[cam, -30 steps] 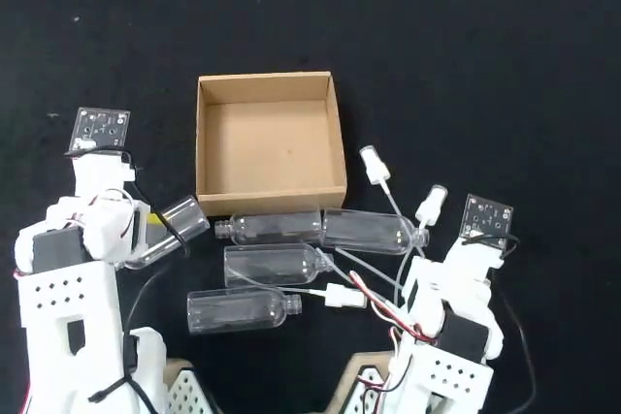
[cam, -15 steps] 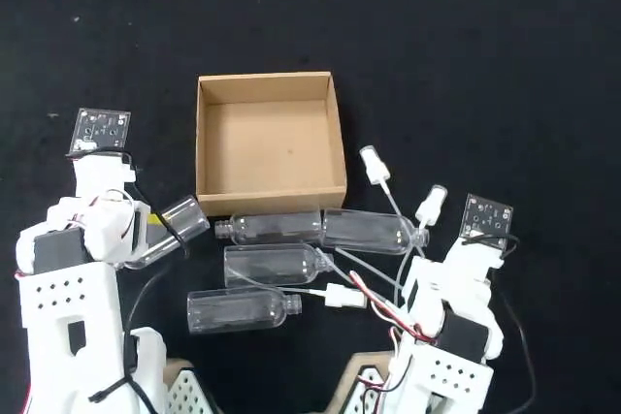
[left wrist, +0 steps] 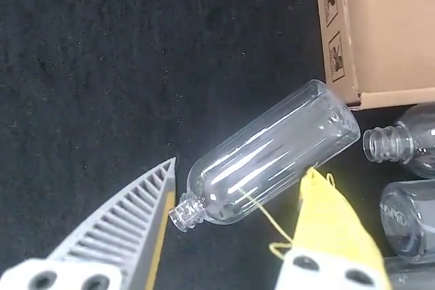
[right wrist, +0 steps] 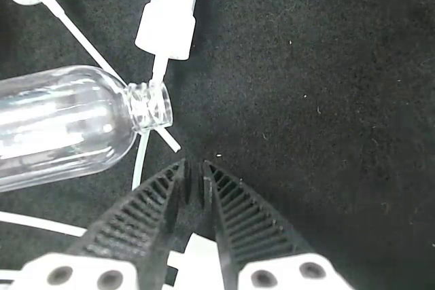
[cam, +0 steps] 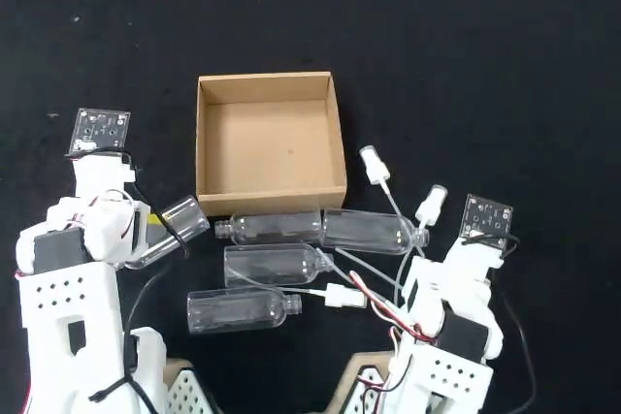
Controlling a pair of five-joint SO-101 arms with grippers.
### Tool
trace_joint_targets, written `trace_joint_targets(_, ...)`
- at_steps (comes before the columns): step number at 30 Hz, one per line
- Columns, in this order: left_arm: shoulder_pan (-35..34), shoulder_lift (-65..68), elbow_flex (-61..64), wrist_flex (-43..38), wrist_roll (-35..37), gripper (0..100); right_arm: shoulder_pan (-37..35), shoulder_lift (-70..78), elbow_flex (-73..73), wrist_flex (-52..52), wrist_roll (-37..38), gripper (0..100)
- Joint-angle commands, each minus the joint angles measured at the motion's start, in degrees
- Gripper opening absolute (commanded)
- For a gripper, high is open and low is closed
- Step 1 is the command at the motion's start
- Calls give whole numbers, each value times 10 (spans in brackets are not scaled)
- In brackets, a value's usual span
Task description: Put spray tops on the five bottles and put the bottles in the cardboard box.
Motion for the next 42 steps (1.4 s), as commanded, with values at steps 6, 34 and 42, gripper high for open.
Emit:
trace_joint_targets(6,-7,4,-76,108,-116,191,11,-44,-2,4,5,12)
trace_joint_targets(34,-1,287,-49,-103,-287,263,8,-44,-2,4,5,12)
trace_joint_targets(42,0,285,-3,-146,-285,245,8,-44,-2,4,5,11)
